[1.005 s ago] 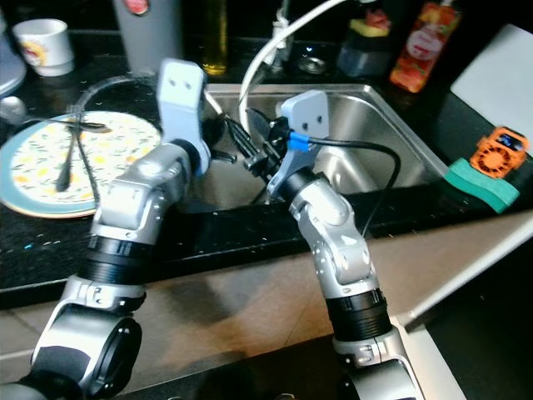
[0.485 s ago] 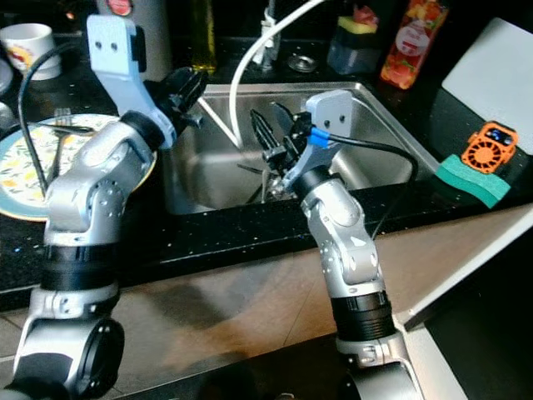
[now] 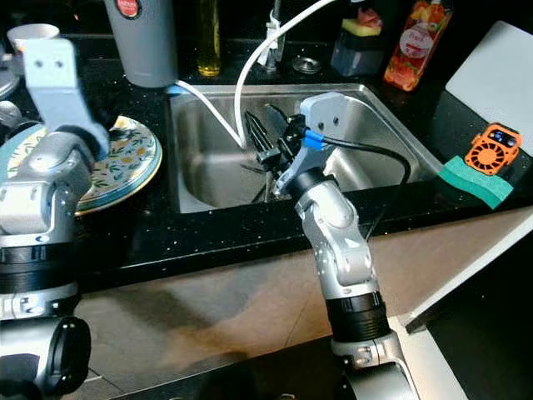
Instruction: Kitchen organization
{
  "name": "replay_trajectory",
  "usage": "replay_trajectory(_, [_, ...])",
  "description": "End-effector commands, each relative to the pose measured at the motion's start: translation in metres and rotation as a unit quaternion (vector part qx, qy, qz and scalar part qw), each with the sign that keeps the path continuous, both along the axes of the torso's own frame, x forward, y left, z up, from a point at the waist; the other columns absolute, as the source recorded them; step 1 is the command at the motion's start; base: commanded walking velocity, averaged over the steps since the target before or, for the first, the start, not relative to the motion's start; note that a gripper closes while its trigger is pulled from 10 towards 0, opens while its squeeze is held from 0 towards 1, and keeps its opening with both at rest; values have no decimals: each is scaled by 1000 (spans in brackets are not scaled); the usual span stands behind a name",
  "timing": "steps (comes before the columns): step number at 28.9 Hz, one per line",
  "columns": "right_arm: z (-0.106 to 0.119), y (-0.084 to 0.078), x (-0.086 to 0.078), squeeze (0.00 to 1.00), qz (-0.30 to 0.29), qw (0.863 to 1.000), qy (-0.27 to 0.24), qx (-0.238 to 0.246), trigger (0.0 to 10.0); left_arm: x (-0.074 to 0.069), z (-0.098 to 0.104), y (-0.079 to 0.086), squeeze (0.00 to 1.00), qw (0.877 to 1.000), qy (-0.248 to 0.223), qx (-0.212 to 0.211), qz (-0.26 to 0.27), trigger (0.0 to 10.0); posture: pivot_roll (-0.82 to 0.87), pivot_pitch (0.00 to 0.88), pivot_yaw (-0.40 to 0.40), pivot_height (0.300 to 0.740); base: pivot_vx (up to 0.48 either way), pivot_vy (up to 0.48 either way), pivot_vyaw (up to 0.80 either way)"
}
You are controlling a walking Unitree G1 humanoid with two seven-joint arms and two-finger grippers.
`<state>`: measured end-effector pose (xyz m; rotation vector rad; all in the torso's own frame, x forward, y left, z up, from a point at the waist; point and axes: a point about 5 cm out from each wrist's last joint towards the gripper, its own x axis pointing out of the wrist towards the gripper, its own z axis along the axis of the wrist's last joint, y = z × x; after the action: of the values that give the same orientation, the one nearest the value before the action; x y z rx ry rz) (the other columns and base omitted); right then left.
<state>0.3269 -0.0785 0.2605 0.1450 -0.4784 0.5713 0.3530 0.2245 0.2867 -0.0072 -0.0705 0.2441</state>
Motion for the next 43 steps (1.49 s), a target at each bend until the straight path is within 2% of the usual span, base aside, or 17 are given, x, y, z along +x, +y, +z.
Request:
replay_trajectory(1, [-6, -4, 2, 0, -8, 1000, 9, -1, 10000, -1, 6, 8, 0, 1000, 4, -17, 23, 10000, 138, 51, -66, 740, 0, 0, 0])
replay_trajectory(4, [-6, -5, 2, 0, -11, 1000, 9, -1, 10000, -4, 6, 13, 0, 995, -10, -94, 18, 10000, 138, 51, -66, 740, 0, 0, 0])
replay_trajectory(8, [-7, -5, 2, 0, -11, 1000, 9, -1, 10000, -8, 10, 9, 0, 987, -32, -155, -2, 10000, 142, 51, -71, 740, 0, 0, 0])
replay_trajectory(11, [-6, -4, 3, 0, -8, 1000, 9, -1, 10000, -11, 12, 0, 0, 984, -36, -174, -27, 10000, 147, 53, -75, 740, 0, 0, 0])
replay_trajectory(15, [-6, -3, 3, 0, -5, 1000, 9, -3, 10000, -13, 13, -5, 0, 991, -25, -132, -28, 10000, 149, 53, -79, 740, 0, 0, 0])
replay_trajectory(16, [-6, -3, 3, 0, -4, 1000, 8, -3, 10000, -16, 18, -4, 0, 999, -22, -39, -18, 10000, 149, 53, -79, 740, 0, 0, 0])
replay_trajectory(17, [-6, -2, 4, 0, -3, 1000, 8, -3, 10000, -19, 23, -2, 0, 990, -5, 138, -19, 10000, 149, 53, -79, 740, 0, 0, 0])
replay_trajectory(18, [-6, -2, 4, 0, -3, 1000, 8, -3, 10000, -22, 22, 3, 0, 973, 20, 228, -27, 10000, 160, 51, -80, 740, 0, 0, 0])
replay_trajectory(19, [-6, -2, 4, 0, -3, 1000, 8, -3, 10000, -22, 22, 3, 0, 973, 20, 228, -27, 10000, 160, 51, -80, 740, 0, 0, 0])
replay_trajectory(20, [-6, -1, 4, 0, -2, 1000, 8, -2, 10000, -23, 21, 8, 0, 960, 38, 276, -30, 10000, 160, 51, -80, 740, 0, 0, 0])
replay_trajectory(22, [-6, -1, 4, 0, -2, 1000, 9, 0, 10000, -25, 12, 14, 0, 939, 79, 329, -63, 10000, 165, 51, -79, 740, 0, 0, 0])
replay_trajectory(26, [-6, 0, 5, 0, -2, 1000, 9, 1, 10000, -25, -8, 15, 0, 919, 137, 352, -109, 10000, 164, 49, -76, 740, 0, 0, 0])
replay_trajectory(31, [-5, 0, 5, 0, -3, 1000, 8, 2, 10000, -19, -16, 1, 0, 914, 148, 349, -145, 10000, 159, 47, -78, 740, 0, 0, 0])
replay_trajectory(34, [-4, -1, 6, 0, -4, 1000, 7, 2, 10000, -11, -17, 0, 0, 891, 156, 401, -146, 10000, 155, 45, -78, 740, 0, 0, 0])
replay_trajectory(35, [-4, -1, 6, 0, -4, 1000, 7, 2, 10000, -11, -17, 0, 0, 891, 156, 401, -146, 10000, 155, 45, -78, 740, 0, 0, 0])
replay_trajectory(40, [-3, 0, 4, 0, 1, 1000, 4, 2, 10000, 5, -25, 6, 0, 864, 180, 451, -131, 10000, 146, 51, -71, 740, 0, 0, 0])
replay_trajectory(43, [-4, 8, -1, 0, 41, 999, 3, -13, 10000, 14, -29, 10, 0, 854, 190, 471, -113, 10000, 142, 60, -72, 740, 0, 0, 0])
